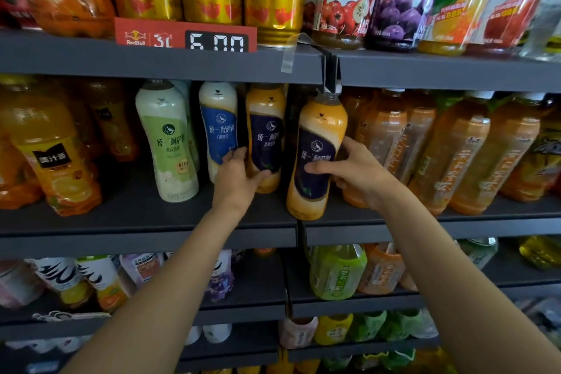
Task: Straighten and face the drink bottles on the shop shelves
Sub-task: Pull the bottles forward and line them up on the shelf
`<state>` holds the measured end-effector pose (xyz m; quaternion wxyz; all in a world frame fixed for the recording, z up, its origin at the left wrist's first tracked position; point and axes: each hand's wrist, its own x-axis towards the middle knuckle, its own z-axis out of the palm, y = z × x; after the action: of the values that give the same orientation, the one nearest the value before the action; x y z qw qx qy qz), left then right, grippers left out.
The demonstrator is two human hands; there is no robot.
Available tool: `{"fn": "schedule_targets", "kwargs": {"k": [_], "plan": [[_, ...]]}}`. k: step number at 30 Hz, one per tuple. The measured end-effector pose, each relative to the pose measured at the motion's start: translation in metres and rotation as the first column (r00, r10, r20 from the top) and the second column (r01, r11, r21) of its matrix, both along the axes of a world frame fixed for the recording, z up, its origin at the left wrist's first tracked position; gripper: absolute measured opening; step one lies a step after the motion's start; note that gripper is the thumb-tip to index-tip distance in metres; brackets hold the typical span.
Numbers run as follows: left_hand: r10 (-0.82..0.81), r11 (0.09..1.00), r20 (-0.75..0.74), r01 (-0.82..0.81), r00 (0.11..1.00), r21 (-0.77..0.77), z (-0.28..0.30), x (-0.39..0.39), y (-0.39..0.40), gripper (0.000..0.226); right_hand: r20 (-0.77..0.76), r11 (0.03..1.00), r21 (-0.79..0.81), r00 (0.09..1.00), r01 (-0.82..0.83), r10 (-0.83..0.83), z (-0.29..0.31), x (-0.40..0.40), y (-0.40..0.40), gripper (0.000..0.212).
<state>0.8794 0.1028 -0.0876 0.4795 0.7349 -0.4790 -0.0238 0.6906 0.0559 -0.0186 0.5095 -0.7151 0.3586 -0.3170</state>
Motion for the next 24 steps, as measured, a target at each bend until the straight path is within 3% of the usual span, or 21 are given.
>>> {"fn": "schedule_targets", "kwargs": {"k": [6, 12, 17, 20, 24], "plan": [[-0.188, 0.98, -0.037, 0.19, 0.981, 0.062, 0.006, 0.011, 0.004, 0.049, -0.06, 0.973, -0.101, 0.978, -0.205, 0.2, 0.004, -0.025, 0.005, 0.037], [-0.041, 0.998, 0.043, 0.043, 0.998, -0.05, -0.004, -0.014, 0.022, 0.054, -0.192, 0.896, -0.264, 0.93, -0.356, 0.313, 0.006, -0.015, 0.014, 0.05], [-0.259, 0.964, 0.037, 0.261, 0.965, -0.057, -0.012, -0.018, 0.044, 0.057, -0.267, 0.824, -0.434, 0.925, -0.366, 0.27, 0.003, 0.022, 0.013, 0.074], [-0.296, 0.952, -0.049, 0.291, 0.954, -0.093, -0.007, -0.021, 0.054, 0.066, -0.231, 0.85, -0.413, 0.94, -0.327, 0.25, 0.003, 0.043, 0.017, 0.073], [-0.256, 0.957, -0.103, 0.237, 0.961, -0.165, 0.001, -0.014, 0.059, 0.07, -0.118, 0.928, -0.249, 0.96, -0.275, 0.253, -0.003, 0.06, 0.024, 0.063]]}}
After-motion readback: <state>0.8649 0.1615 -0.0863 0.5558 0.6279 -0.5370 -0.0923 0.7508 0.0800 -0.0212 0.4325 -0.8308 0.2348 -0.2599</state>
